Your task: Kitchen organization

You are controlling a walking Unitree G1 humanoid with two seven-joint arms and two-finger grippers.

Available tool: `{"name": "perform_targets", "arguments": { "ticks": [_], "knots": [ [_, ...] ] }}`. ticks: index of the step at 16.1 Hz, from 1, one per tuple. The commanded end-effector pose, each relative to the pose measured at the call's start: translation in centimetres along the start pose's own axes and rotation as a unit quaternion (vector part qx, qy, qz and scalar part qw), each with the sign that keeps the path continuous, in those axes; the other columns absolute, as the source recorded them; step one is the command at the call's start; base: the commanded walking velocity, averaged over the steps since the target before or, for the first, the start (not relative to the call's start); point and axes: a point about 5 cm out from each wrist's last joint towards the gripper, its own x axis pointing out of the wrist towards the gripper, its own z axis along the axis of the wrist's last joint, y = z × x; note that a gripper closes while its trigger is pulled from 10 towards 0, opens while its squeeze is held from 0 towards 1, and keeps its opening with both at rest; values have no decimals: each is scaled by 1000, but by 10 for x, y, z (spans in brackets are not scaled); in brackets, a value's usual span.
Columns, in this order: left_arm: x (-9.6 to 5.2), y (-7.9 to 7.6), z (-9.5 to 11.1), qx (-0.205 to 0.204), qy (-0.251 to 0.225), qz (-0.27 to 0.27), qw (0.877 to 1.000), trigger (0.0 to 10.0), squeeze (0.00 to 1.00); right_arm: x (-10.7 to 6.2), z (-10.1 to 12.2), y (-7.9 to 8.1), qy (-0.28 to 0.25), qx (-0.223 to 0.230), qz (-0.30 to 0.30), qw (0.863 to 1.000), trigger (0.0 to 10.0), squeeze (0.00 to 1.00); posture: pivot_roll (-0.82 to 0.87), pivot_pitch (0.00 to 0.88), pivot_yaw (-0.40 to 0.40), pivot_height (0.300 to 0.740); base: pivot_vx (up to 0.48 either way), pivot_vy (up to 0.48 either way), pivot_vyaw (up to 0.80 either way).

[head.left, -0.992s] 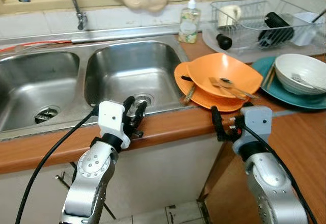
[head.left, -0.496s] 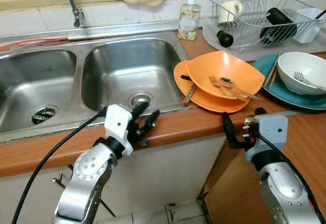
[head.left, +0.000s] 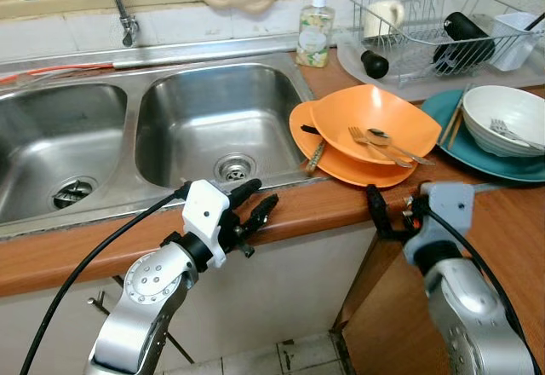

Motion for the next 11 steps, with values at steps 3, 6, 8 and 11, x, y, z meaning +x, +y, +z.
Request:
{"name": "perform_targets", "arguments": {
  "ticks": [3, 6, 8, 11],
  "knots": [
    [0, -2, 4, 3, -3, -5, 1000, 10000, 0, 14, -4, 3, 44, -18, -7, 999, 10000, 0, -118, 0, 38, 740, 0, 0, 0],
    [0, -3, 4, 3, -3, -4, 1000, 10000, 0, 24, -5, 3, 60, -28, -17, 998, 10000, 0, -112, 0, 35, 740, 0, 0, 0],
    [1, -3, 4, 2, -3, -3, 1000, 10000, 0, 29, -5, 2, 66, -28, -24, 997, 10000, 0, -110, 0, 35, 740, 0, 0, 0],
    [2, -3, 4, 2, -3, -3, 1000, 10000, 0, 40, 0, 5, 65, -23, -24, 997, 10000, 0, -110, 0, 38, 740, 0, 0, 0]
  ]
}}
